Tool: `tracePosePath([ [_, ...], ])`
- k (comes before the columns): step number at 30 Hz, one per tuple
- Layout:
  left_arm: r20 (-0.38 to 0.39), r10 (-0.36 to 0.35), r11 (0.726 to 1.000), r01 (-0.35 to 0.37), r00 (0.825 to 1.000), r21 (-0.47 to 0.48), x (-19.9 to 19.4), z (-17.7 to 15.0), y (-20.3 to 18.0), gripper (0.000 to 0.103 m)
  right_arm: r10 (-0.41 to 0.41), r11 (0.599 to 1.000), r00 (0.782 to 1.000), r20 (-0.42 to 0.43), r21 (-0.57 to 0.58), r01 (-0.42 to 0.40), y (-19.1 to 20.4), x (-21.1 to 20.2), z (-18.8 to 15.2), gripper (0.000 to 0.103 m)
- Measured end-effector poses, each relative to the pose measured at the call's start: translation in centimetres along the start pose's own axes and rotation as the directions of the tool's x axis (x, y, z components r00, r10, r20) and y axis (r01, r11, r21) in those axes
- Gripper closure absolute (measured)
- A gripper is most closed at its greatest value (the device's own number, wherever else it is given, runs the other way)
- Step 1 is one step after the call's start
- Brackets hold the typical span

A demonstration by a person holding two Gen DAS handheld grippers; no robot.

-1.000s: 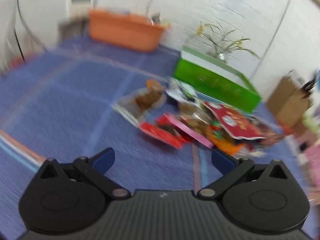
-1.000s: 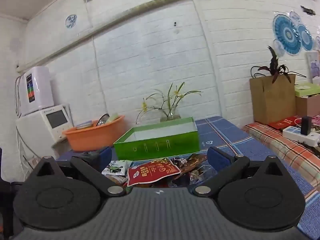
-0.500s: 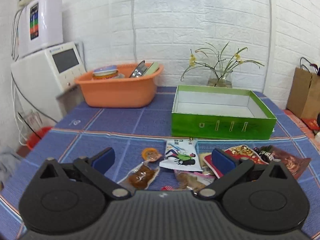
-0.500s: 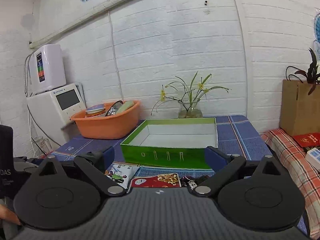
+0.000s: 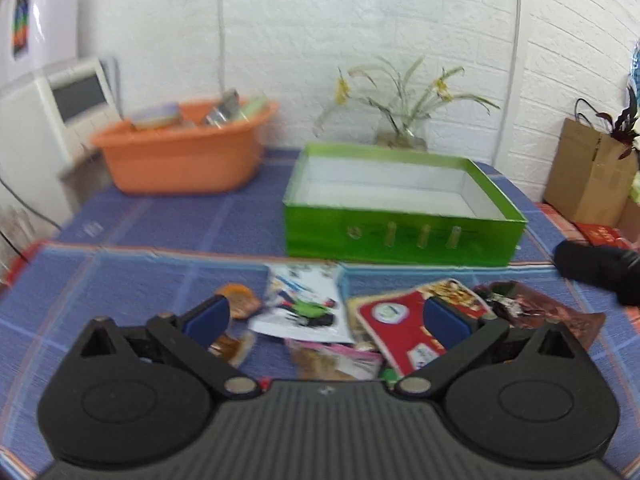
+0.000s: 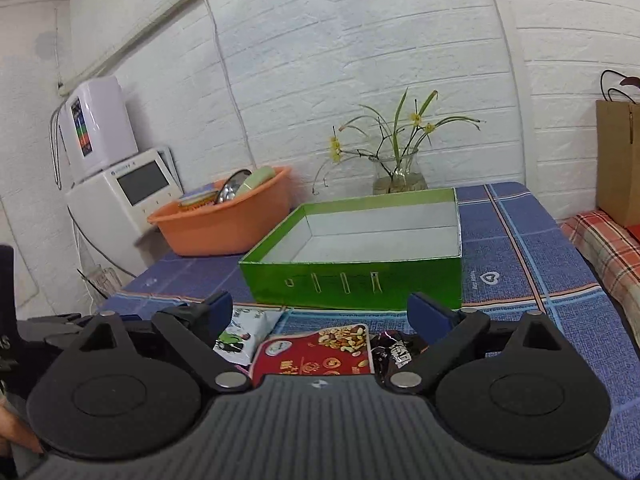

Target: Organize snacks

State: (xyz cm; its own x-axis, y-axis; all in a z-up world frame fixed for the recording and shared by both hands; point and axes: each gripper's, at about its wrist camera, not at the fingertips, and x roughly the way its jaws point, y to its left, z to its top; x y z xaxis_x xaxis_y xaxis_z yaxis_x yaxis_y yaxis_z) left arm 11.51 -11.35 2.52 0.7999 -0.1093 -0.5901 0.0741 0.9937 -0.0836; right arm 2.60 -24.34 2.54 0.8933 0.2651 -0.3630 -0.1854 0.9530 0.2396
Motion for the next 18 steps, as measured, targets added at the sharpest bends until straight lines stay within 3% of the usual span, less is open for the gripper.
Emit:
tracePosePath([
  [3, -0.047, -0.084, 0.994, 0.08, 0.995, -0.069, 1.6, -0.2, 1.1, 0.0, -0.009, 0.999, 0.997, -0.076, -0.031, 0.007, -1.2, 2.2, -0.5, 0.0],
  [8, -0.056, -0.008, 1.0, 0.009, 0.998, 0.027, 2.3, -1.3, 0.8, 0.0, -0.009, 1.0, 0.993, -0.115, 0.007, 0.009, -2.4, 3.2, -1.5, 0.0],
  [12, -0.023, 0.045, 0.995, -0.042, 0.999, 0.09, 1.8, -1.6, 0.2, 0.0, -0.037, 0.999, 0.996, -0.081, 0.028, 0.04, -2.3, 2.5, -1.5, 0.0],
  [18, 0.011, 0.082, 0.985, -0.083, 0.997, 0.15, 0.3, -2.2, 0.8, 0.0, -0.207, 0.966, 0.978, -0.022, 0.154, 0.208, -1.9, 0.3, -1.7, 0.0],
])
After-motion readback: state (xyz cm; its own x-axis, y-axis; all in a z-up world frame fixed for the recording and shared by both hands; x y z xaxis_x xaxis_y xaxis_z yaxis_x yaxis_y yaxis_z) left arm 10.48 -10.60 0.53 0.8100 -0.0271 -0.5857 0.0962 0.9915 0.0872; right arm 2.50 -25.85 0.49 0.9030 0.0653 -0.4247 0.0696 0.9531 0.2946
